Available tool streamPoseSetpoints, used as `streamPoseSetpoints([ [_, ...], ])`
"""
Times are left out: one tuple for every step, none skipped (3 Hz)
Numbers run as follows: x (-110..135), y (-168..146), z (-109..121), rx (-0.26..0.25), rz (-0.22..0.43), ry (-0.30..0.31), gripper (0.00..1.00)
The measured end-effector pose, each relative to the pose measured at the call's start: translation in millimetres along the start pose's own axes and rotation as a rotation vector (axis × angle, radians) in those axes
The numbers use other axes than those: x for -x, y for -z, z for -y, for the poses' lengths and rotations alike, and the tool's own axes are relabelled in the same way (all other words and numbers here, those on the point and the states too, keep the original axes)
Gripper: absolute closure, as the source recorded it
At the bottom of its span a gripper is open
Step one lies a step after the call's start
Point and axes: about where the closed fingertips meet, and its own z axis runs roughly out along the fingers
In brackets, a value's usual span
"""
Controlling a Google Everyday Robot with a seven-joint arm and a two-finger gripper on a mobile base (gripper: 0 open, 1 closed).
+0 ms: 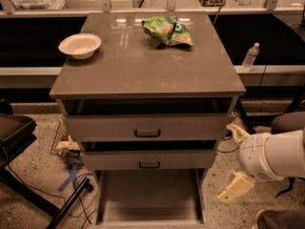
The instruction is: Close bottom drawer
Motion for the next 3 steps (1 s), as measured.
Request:
streamPoseSetpoints([
  [-0.6, -11.6, -8.6, 0.0, 0.026, -0.011, 0.0],
  [-22.2, -42.2, -29.9, 0.016, 0.042, -0.057, 0.0],
  [-67.4, -81.1, -55.1, 0.035, 0.053, -0.121, 0.0],
])
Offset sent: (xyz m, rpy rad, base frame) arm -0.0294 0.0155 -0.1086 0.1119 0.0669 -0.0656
